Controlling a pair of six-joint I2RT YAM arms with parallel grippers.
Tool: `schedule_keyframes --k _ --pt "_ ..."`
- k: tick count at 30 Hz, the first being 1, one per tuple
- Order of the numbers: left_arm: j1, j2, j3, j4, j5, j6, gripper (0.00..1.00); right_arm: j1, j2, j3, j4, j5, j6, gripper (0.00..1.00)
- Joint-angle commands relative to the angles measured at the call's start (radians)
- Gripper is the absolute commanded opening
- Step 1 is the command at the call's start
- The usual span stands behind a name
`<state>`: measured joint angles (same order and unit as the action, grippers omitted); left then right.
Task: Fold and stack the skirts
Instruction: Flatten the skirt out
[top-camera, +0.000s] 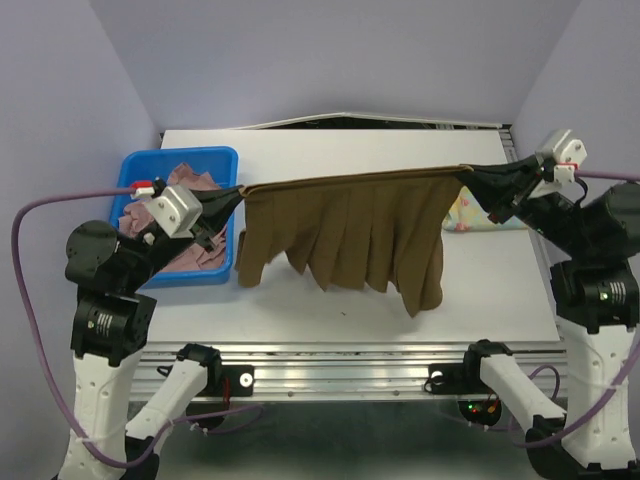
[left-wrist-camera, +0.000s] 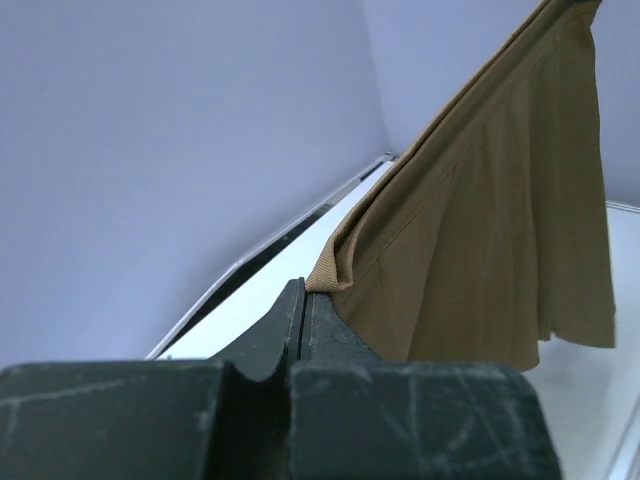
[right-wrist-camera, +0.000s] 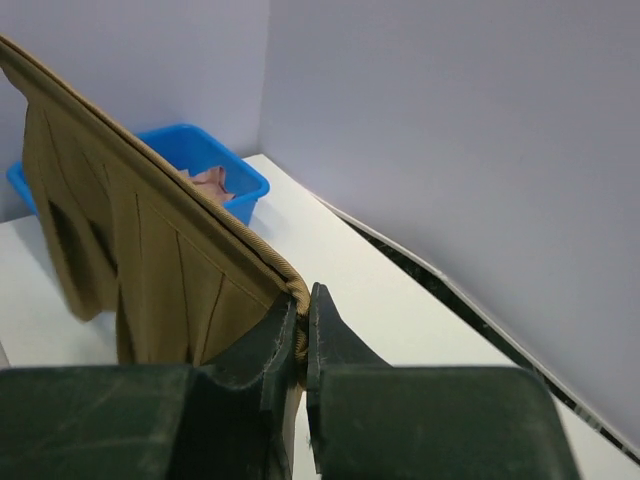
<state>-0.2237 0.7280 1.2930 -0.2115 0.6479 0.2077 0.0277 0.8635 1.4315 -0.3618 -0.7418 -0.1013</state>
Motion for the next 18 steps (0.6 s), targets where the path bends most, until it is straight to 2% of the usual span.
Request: schedule_keyframes --k 1,7,10,13,16,18 --pt "0.047 -0.096 0.0 -0.123 -0.145 0.045 0.0 -0.055 -0.066 0.015 -0.063 0.278 -0.092 0.01" --pt "0.047 -0.072 0.0 -0.241 -0.151 0.059 0.0 -0.055 -0.063 -0.012 -0.174 0.234 -0.118 0.01" --pt "0.046 -0.018 -0.114 -0.195 -0.195 0.058 0.0 -0.055 -0.022 -0.17 -0.08 0.28 -0.118 0.01" --pt "0.047 0.051 -0.187 -0.114 -0.218 0.03 0.0 -0.055 0.057 -0.245 -0.008 0.285 -0.115 0.01" --pt "0.046 0.221 -0.247 0.064 -0.218 0.002 0.0 -0.055 0.193 -0.331 0.16 0.272 -0.098 0.01" --pt "0.046 0.316 -0.244 0.136 -0.243 -0.027 0.0 -0.055 0.34 -0.339 0.273 0.26 -0.089 0.01"
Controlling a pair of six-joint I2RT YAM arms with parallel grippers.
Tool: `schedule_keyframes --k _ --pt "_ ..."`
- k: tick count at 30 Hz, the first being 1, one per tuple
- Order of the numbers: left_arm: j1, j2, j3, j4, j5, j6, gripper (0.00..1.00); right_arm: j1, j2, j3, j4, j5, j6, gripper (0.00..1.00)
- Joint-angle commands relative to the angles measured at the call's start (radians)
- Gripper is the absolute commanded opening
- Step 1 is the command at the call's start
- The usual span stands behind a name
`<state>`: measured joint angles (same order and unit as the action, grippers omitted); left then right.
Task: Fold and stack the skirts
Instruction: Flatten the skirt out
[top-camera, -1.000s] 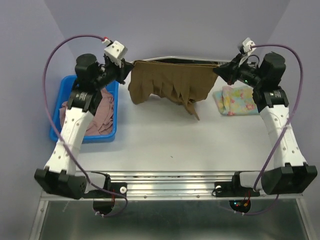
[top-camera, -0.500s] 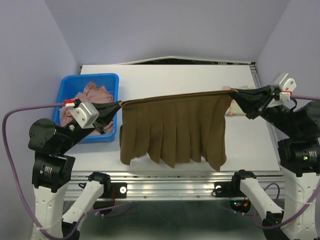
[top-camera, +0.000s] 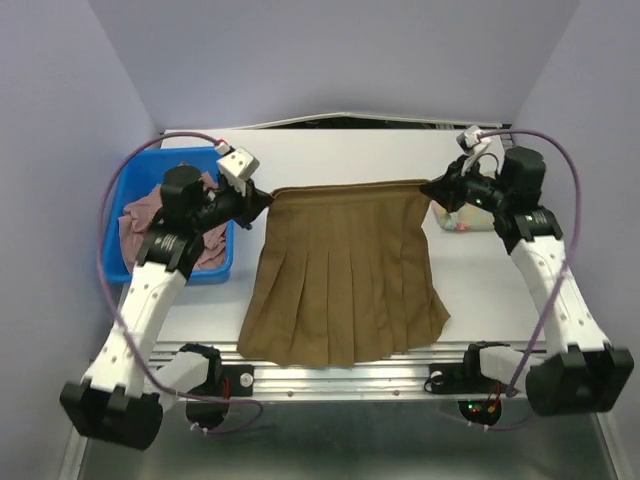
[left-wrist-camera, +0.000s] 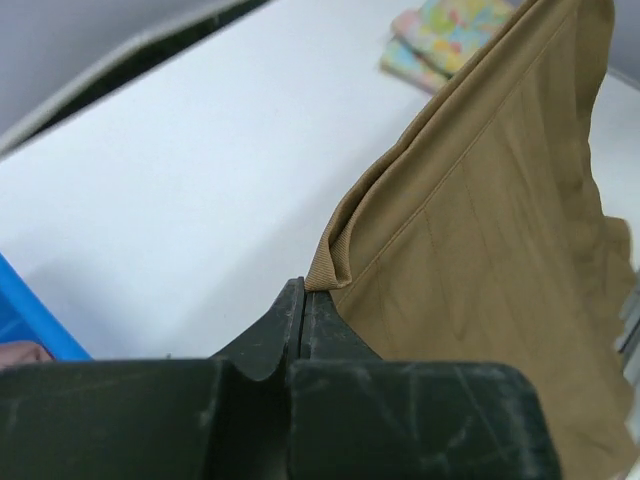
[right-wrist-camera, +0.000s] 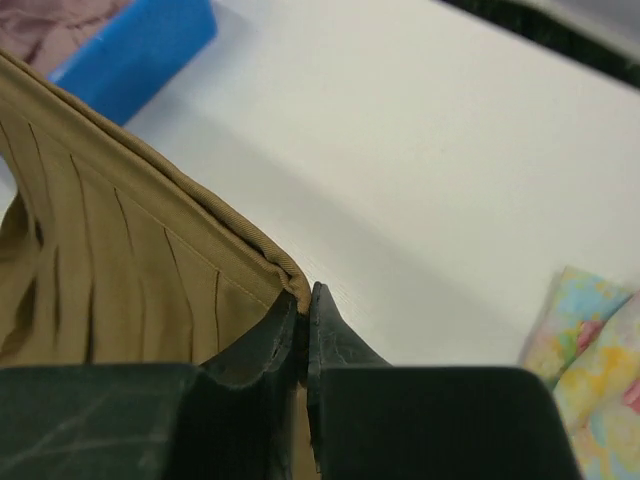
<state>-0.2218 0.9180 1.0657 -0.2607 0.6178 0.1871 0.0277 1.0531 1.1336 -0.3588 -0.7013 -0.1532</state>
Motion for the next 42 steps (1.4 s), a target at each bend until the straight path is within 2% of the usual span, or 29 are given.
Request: schedule_keyframes --k 1,2,3,4,5,6,7,8,9,11,14,17,18,20,24,27,35,41,42 --pt "0.042 0.183 0.0 0.231 -0.223 -0.009 0.0 -0.055 0.212 -0.013 0.291 0.215 -0.032 0.01" --pt "0.042 0.314 0.026 0.244 -0.246 -0.011 0.0 -0.055 0.276 0.012 0.311 0.212 -0.011 0.01" --pt "0.042 0.387 0.101 0.253 -0.295 -0.029 0.01 -0.055 0.342 0.043 0.343 0.218 0.006 0.31" --pt "0.044 0.529 0.155 0.25 -0.308 -0.029 0.13 -0.055 0.476 0.12 0.348 0.229 0.044 0.51" --pt "0.044 0.592 0.209 0.242 -0.319 -0.023 0.22 -0.055 0.542 0.17 0.381 0.235 0.056 0.64" --pt "0.044 0.658 0.329 0.238 -0.341 -0.029 0.3 -0.055 0.603 0.223 0.38 0.256 0.07 0.77" --pt "0.044 0.773 0.405 0.197 -0.352 -0.034 0.42 -0.055 0.705 0.28 0.373 0.264 0.09 0.8" --pt "0.044 0.826 0.474 0.163 -0.358 -0.035 0.45 -0.055 0.746 0.387 0.363 0.273 0.096 0.82" --pt "0.044 0.875 0.62 0.126 -0.363 -0.035 0.48 -0.055 0.778 0.432 0.322 0.279 0.098 0.87" --pt "0.044 0.97 0.774 0.028 -0.378 -0.028 0.55 -0.055 0.835 0.542 0.256 0.27 0.092 0.91" --pt "0.044 0.969 0.789 -0.012 -0.371 -0.018 0.56 -0.055 0.831 0.577 0.186 0.232 0.046 0.89" --pt "0.042 0.878 0.619 0.0 -0.353 -0.021 0.57 -0.045 0.776 0.508 0.077 0.152 -0.023 0.8" --pt "0.041 0.852 0.619 -0.003 -0.352 -0.023 0.57 -0.034 0.765 0.49 0.049 0.152 -0.041 0.8" --pt "0.035 0.781 0.443 -0.006 -0.346 -0.018 0.56 -0.025 0.734 0.418 -0.033 0.097 -0.103 0.73" --pt "0.003 0.682 0.27 -0.029 -0.369 0.017 0.54 0.029 0.702 0.295 -0.149 0.092 -0.207 0.67" --pt "-0.022 0.645 0.199 -0.066 -0.403 0.035 0.53 0.08 0.685 0.203 -0.193 0.124 -0.261 0.63" --pt "-0.099 0.674 0.131 -0.153 -0.435 0.055 0.49 0.152 0.689 -0.01 -0.22 0.327 -0.413 0.57" --pt "-0.128 0.813 0.187 -0.183 -0.441 0.042 0.49 0.247 0.7 -0.123 -0.284 0.349 -0.419 0.52" --pt "-0.128 0.838 0.226 -0.184 -0.438 0.037 0.49 0.296 0.693 -0.135 -0.314 0.329 -0.416 0.52"
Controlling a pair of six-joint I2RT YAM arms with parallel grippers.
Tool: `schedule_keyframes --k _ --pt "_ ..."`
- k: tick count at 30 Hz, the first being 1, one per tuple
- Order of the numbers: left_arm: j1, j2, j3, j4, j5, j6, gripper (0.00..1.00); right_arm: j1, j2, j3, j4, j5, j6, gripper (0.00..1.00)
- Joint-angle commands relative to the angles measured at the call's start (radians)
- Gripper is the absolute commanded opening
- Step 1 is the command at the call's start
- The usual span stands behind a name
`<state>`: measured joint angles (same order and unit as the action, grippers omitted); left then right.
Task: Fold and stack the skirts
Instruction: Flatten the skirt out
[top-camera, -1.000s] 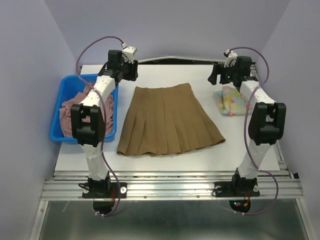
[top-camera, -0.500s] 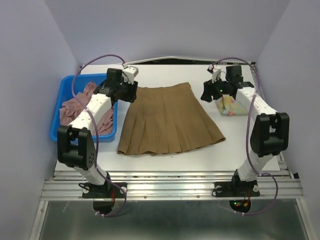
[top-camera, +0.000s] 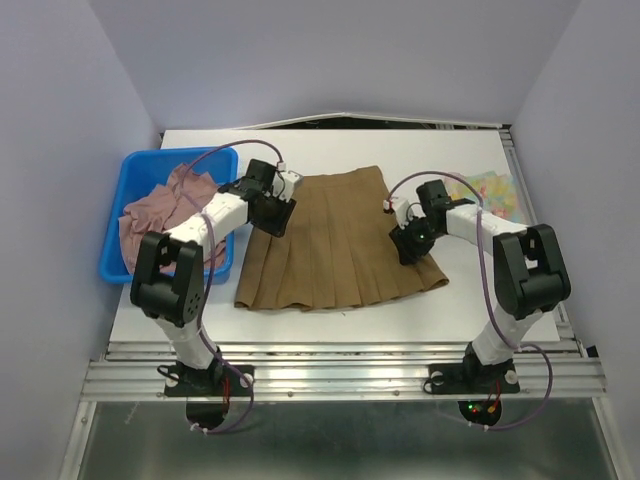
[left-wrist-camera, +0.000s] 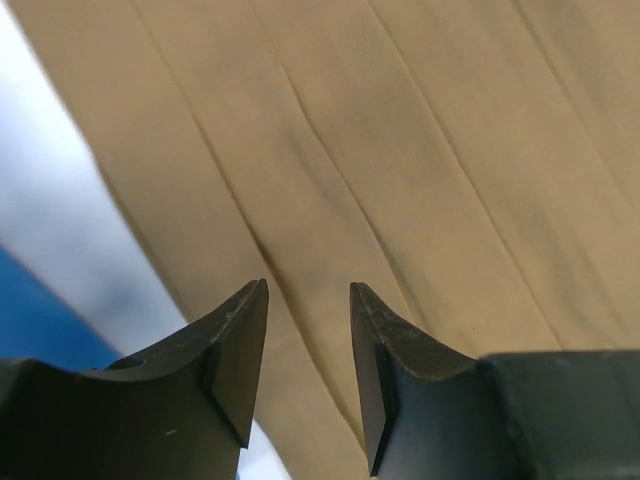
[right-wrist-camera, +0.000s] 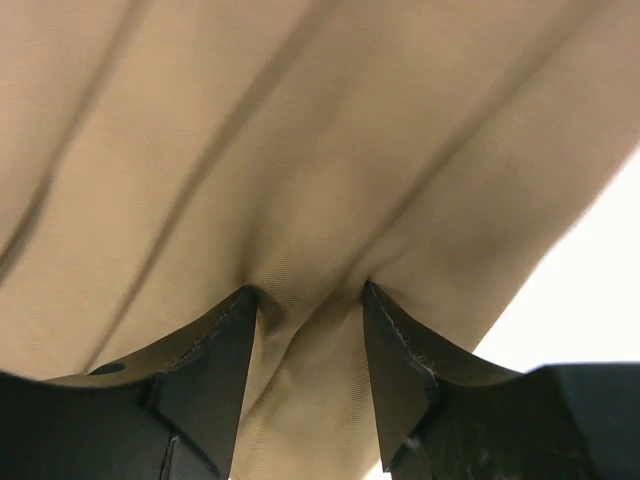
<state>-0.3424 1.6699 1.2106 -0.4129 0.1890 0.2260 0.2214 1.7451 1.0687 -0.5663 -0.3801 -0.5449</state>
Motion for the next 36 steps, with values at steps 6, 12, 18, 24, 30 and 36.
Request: schedule_keyframes --k 6,12,18,24,30,36 --pt "-0.007 0.353 0.295 -0.066 -0.031 -0.005 0.49 0.309 -0.03 -0.102 -0.225 -0.147 0.007 0.5" --pt "-0.018 0.698 0.822 -0.231 0.022 0.035 0.47 0.452 -0.007 0.02 -0.337 -0.371 0.042 0.49" --pt "-0.102 0.783 1.031 -0.296 0.138 0.157 0.48 0.483 -0.059 0.143 -0.296 -0.474 0.112 0.56" --pt "-0.11 0.587 0.816 -0.181 0.136 0.133 0.5 0.204 -0.107 0.303 -0.259 -0.41 0.109 0.56" --pt "-0.073 0.318 0.515 -0.049 0.112 0.044 0.51 0.111 0.01 0.356 -0.101 -0.159 0.106 0.55" --pt "-0.069 0.186 0.342 -0.073 0.098 0.019 0.51 0.111 0.218 0.372 0.02 0.01 0.097 0.5"
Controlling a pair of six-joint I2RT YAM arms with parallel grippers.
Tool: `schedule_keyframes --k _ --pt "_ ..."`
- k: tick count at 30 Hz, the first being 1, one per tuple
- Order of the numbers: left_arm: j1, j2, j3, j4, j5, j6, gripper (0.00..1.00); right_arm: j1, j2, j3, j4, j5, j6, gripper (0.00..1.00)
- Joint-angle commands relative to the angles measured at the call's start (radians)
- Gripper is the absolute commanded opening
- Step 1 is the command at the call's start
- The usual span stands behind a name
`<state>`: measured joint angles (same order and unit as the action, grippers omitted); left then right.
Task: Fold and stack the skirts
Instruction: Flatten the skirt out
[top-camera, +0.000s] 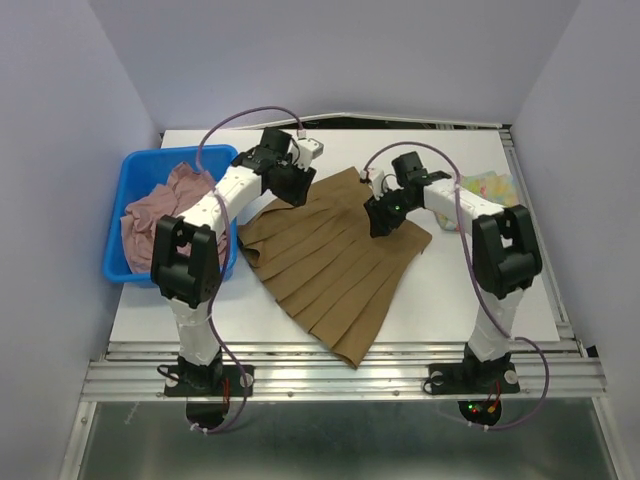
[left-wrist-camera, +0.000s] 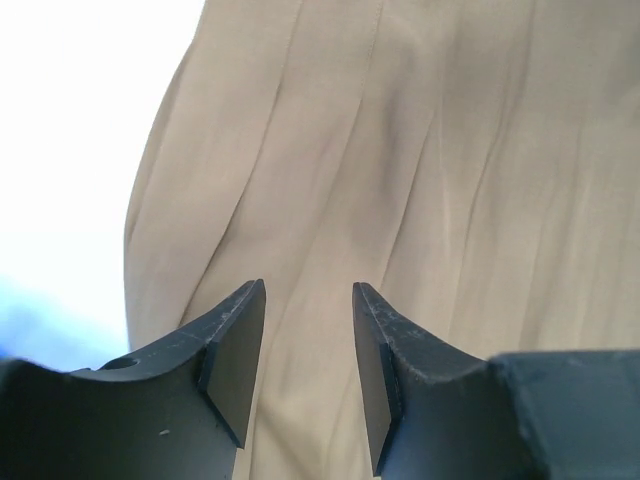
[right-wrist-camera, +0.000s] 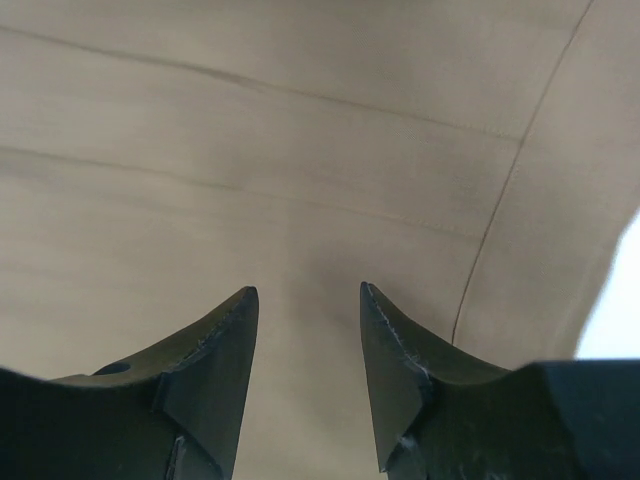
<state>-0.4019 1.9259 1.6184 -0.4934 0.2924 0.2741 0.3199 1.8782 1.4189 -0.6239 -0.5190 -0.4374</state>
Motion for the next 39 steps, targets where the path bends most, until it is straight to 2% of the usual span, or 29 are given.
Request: schedule_keyframes --k 1,5,10,13,17,19,21,27,30,31,35,39 --pt "-0.009 -0.074 -0.08 -0.008 -0.009 -0.026 0.51 0.013 0.094 0.005 0.078 0.166 -0.026 0.5" --pt "-0.009 -0.1 -0.166 -0.023 -0.024 -0.01 0.51 0.013 0.073 -0.119 0.043 0.231 -0.107 0.49" --pt "-0.009 -0.039 -0.198 -0.034 -0.025 -0.001 0.5 0.027 -0.034 -0.27 -0.121 0.218 -0.176 0.48" --pt "-0.009 0.07 -0.128 -0.04 -0.033 -0.001 0.49 0.089 -0.092 -0.353 -0.198 0.177 -0.184 0.48" --pt "-0.011 0.256 0.036 -0.086 -0.018 0.008 0.47 0.25 -0.154 -0.385 -0.284 0.099 -0.146 0.49" --pt "-0.014 0.304 0.11 -0.123 0.03 0.028 0.46 0.3 -0.16 -0.383 -0.307 0.035 -0.132 0.49" --pt "-0.021 0.297 0.11 -0.129 0.051 0.046 0.45 0.335 -0.169 -0.379 -0.319 0.002 -0.113 0.49" --pt "-0.025 0.161 -0.04 -0.146 0.057 0.132 0.45 0.344 -0.215 -0.275 -0.327 -0.021 -0.096 0.5" --pt "-0.003 0.075 -0.058 -0.148 0.065 0.161 0.47 0.262 -0.246 -0.166 -0.309 -0.001 -0.083 0.54" --pt "0.001 0.059 -0.023 -0.16 0.063 0.183 0.49 0.196 -0.241 -0.132 -0.304 -0.003 -0.083 0.57" --pt "0.018 0.03 0.122 -0.195 0.053 0.264 0.54 0.079 -0.158 0.05 -0.272 0.031 -0.09 0.61" --pt "0.02 0.094 0.282 -0.217 -0.009 0.358 0.57 -0.008 -0.028 0.213 -0.246 0.065 -0.11 0.64"
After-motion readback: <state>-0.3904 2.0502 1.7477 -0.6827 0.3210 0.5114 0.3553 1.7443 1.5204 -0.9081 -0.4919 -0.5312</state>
